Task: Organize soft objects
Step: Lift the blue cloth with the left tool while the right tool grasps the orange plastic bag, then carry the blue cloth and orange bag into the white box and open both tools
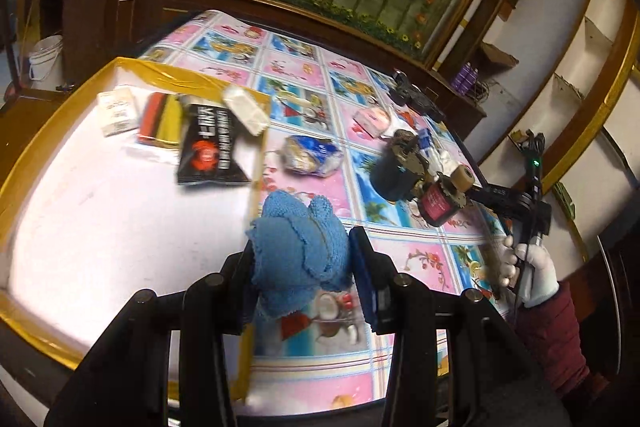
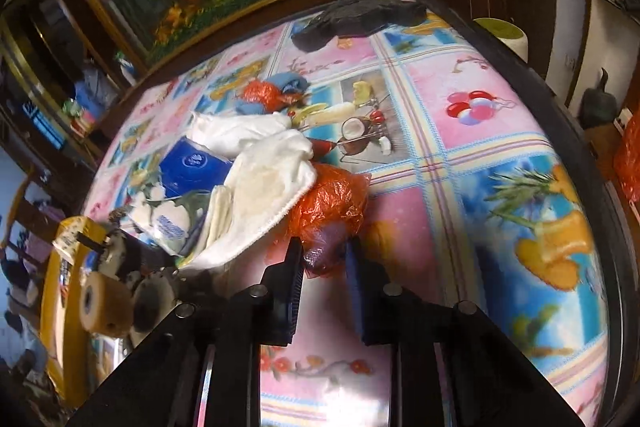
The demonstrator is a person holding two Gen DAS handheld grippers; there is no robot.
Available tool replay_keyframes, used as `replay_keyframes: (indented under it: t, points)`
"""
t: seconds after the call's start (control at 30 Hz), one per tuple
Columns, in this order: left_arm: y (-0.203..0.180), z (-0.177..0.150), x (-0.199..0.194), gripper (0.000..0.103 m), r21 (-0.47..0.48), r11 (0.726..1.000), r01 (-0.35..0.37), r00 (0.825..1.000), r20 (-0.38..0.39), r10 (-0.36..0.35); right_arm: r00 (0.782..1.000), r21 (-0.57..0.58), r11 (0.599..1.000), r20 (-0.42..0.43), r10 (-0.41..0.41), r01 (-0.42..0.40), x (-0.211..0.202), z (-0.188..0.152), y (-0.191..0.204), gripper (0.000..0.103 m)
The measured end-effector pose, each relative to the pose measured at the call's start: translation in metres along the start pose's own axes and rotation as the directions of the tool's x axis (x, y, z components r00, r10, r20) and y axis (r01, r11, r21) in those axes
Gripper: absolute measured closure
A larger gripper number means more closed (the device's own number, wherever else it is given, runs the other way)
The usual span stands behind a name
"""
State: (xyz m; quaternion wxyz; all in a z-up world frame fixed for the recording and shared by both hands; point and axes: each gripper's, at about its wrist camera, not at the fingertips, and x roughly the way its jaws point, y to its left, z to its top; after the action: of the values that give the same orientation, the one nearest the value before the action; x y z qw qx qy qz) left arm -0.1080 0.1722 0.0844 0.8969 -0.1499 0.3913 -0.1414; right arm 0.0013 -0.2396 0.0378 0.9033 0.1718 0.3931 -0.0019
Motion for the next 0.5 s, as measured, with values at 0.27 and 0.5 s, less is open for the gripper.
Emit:
replay_keyframes:
  t: [0.27, 0.5]
  points:
    - [0.049, -0.011, -0.017, 0.064, -0.098, 0.995, -0.013, 1.000, 0.023, 0.016, 0.997, 0.019, 0.999, 0.070, 0.042, -0.044, -0.068, -0.023, -0.006, 0.085]
    - [0.079, 0.006, -0.020, 0.064, -0.082, 0.991, -0.108, 0.994, 0.003, 0.108, 0.984, -0.129, 0.977, 0.037, 0.176, -0.170, -0.101, -0.037, 0.064, 0.085]
